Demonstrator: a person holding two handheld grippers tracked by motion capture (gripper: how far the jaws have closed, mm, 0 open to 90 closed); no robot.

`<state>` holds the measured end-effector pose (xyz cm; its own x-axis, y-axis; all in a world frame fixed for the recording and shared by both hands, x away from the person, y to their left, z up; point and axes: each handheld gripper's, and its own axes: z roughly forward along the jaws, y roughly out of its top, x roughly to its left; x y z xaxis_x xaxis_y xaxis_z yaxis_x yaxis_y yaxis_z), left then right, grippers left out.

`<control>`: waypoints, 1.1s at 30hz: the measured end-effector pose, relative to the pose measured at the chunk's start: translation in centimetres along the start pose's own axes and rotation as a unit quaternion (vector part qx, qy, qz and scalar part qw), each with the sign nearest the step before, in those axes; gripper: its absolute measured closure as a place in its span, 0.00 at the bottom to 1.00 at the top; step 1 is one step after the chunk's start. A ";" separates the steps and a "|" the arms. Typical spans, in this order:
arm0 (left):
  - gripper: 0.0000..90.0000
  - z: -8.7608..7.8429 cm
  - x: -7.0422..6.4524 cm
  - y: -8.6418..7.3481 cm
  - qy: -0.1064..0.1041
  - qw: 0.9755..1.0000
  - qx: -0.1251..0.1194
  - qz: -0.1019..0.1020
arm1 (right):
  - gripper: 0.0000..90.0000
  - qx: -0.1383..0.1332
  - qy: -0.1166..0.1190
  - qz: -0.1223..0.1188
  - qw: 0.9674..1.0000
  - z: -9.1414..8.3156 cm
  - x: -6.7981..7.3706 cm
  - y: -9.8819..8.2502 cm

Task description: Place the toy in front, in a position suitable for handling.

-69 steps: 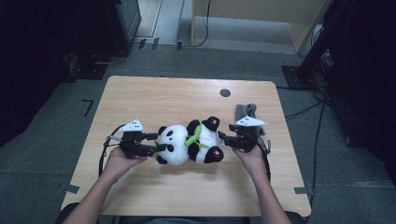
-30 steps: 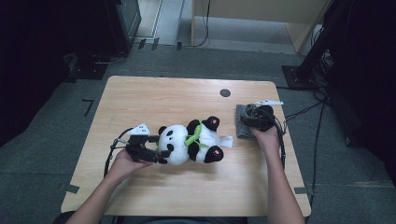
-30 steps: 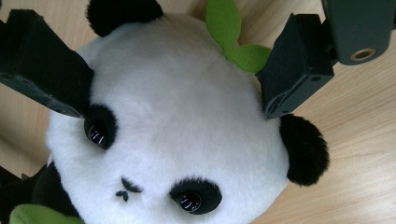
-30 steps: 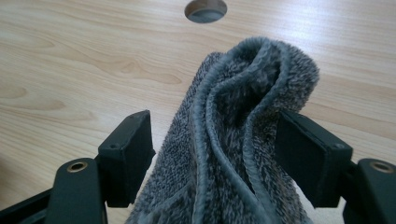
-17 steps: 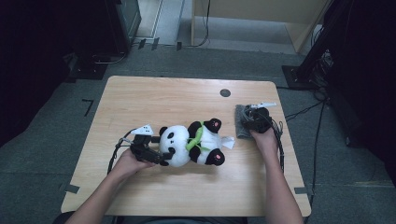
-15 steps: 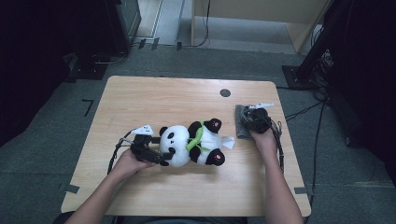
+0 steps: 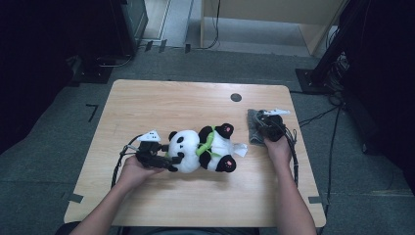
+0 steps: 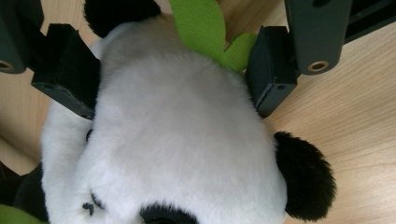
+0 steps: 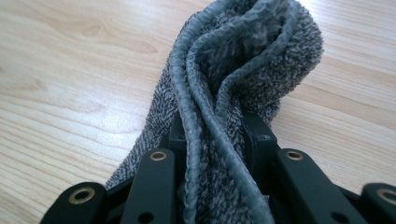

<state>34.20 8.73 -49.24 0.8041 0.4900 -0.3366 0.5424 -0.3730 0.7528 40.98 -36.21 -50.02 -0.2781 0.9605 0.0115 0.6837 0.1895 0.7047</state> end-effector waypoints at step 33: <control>0.29 -0.2 -0.2 -0.2 0.004 1.000 -0.005 -0.007 | 0.83 0.013 0.111 0.016 0.994 -4.2 3.0 2.1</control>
<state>33.92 8.90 -49.21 0.7939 0.5022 -0.3427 0.5516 -0.3578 0.7535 38.75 -33.76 -45.48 -0.3970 0.8975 0.1920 0.7109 0.1684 0.6828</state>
